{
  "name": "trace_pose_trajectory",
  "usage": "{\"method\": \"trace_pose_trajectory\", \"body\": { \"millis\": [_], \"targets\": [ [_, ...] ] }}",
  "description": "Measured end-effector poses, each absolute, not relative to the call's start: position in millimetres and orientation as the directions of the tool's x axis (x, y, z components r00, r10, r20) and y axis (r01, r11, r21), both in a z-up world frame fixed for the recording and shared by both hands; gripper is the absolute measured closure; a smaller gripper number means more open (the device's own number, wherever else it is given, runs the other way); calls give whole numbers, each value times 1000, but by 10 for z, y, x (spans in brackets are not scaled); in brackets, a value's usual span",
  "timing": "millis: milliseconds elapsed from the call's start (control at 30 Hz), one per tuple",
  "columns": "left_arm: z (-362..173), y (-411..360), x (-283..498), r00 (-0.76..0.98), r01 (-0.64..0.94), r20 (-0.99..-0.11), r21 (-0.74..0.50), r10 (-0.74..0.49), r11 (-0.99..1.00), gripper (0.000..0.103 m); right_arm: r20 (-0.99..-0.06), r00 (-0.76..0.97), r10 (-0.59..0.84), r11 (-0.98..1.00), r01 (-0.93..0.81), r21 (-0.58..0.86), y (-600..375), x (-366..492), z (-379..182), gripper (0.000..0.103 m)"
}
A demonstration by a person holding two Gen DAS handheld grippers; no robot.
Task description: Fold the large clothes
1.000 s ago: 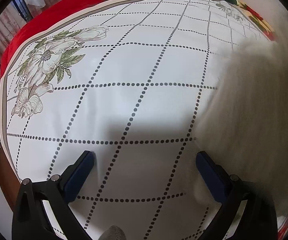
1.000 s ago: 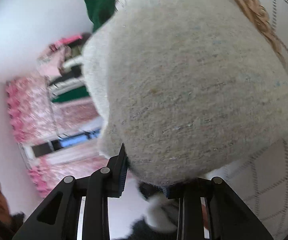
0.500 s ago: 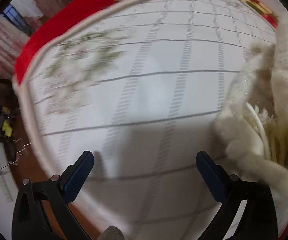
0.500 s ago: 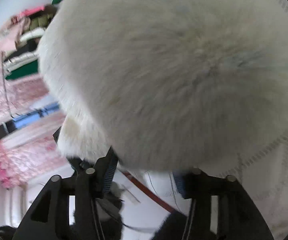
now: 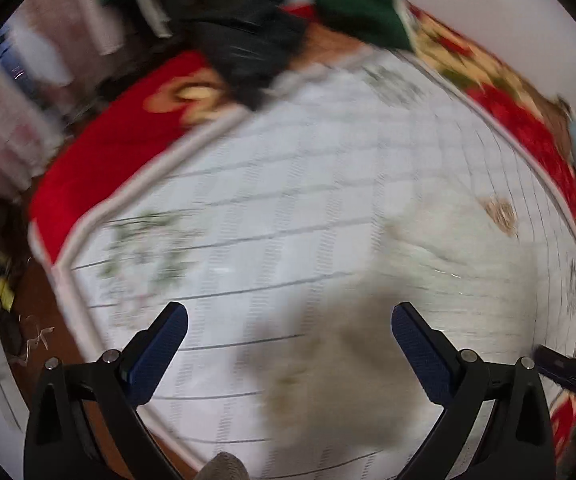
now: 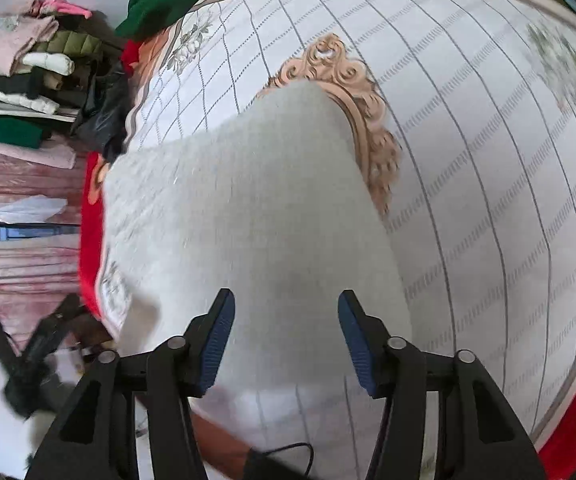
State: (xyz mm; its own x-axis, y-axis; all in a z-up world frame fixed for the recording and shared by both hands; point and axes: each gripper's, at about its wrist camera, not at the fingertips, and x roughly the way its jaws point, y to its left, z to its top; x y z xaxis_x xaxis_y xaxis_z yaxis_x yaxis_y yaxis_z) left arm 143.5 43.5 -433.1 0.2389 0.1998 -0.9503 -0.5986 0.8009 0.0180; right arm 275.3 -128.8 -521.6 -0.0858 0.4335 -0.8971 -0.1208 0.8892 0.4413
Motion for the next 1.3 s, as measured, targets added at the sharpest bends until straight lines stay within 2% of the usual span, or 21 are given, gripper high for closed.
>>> {"method": "trace_pose_trajectory", "body": {
  "millis": [100,233,500,667,867,967,1033,1067,1100,1233,1300],
  "targets": [
    [-4762,228,1680,155,-542,-974,58,167,839,0,-935,-135,329,926,-148,348,-1112,2862,-5661,55],
    [-5114,107,1775,82,-514,-990,55,113,856,0,-954,-144,262,946,-156,283,-912,2955,-5842,55],
    [-5052,104,1731,91,-515,-988,57,121,855,0,-921,-207,329,928,-110,357,-1009,3102,-5753,55],
    [-5090,81,1773,87,-521,-989,54,116,852,0,-892,-147,427,897,-59,438,-1234,3132,-5531,55],
    [-5220,142,1826,71,-517,-992,51,102,854,0,-910,-190,367,909,-135,395,-1039,3122,-6064,53],
    [-5126,219,1851,84,-526,-994,13,67,851,0,-892,-250,376,892,-161,422,-1051,3225,-5997,52],
    [-4982,272,1831,122,-527,-991,-17,56,850,0,-844,-284,455,852,-136,505,-1245,3281,-5877,49],
    [-4920,301,1816,138,-527,-989,-28,53,850,0,-821,-274,501,831,-114,545,-1390,3299,-5823,36],
    [-4885,335,1801,151,-530,-988,-48,39,847,0,-814,-246,526,822,-96,561,-1570,3314,-5798,30],
    [-4953,438,1783,176,-529,-983,-139,-52,837,0,-778,-252,576,792,-64,607,-1914,3324,-6176,27],
    [-5045,486,1794,178,-521,-978,-191,-113,832,0,-680,-309,665,711,-16,703,-1930,3329,-6477,21]
  ]
}}
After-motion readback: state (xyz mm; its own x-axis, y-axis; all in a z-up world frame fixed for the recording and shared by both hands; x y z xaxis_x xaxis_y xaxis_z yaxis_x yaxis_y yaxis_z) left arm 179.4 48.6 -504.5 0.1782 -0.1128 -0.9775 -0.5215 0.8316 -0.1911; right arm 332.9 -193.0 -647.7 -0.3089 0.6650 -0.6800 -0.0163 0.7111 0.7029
